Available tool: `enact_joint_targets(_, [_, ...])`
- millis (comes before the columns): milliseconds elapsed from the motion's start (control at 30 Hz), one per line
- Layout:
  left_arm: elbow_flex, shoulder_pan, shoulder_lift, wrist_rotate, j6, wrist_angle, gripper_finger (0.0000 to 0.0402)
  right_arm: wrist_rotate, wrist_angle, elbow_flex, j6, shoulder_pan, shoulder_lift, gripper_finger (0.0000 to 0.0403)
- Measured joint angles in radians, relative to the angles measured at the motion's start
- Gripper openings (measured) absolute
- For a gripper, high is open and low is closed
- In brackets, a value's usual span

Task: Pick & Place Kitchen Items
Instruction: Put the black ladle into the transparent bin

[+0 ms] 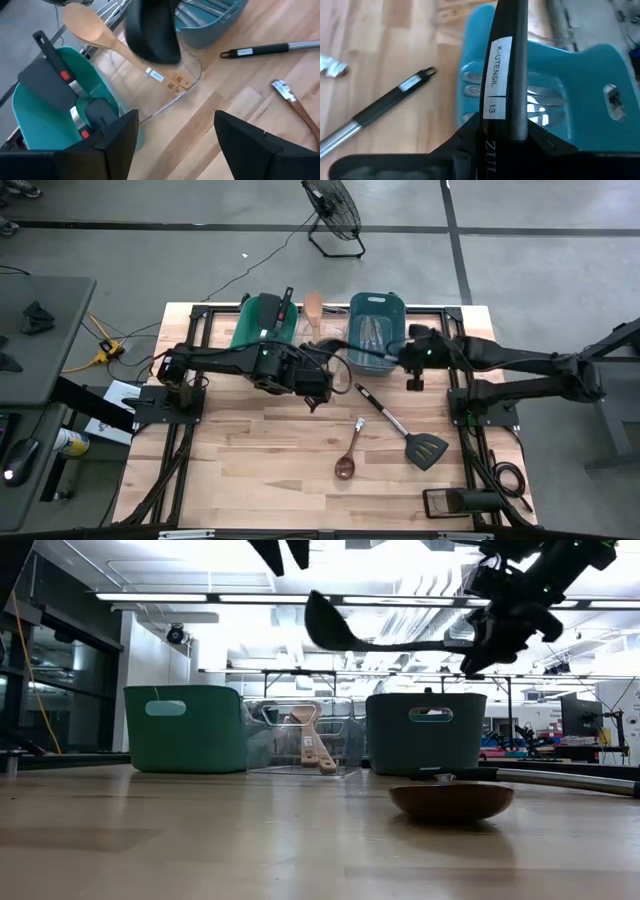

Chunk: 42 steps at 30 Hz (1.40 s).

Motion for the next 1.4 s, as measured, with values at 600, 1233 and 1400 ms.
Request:
enact_joint_targets(600, [-0.525, 0.172, -0.125, 0.329, 0.237, 0.809, 0.0255, -0.062, 0.073, 0.000, 0.109, -0.204, -0.090, 0.0080])
enact_joint_targets(1233, [-0.994, 0.454, -0.368, 0.570, 0.426, 1.866, 0.0255, -0.265, 0.752, 0.001, 0.604, -0.173, 0.067, 0.0080])
enact_joint_targets(1400, [-0.996, 0.491, -0.364, 0.626, 0.432, 1.943, 0.0255, -0.232, 0.846, 0.001, 0.607, -0.129, 0.147, 0.0080])
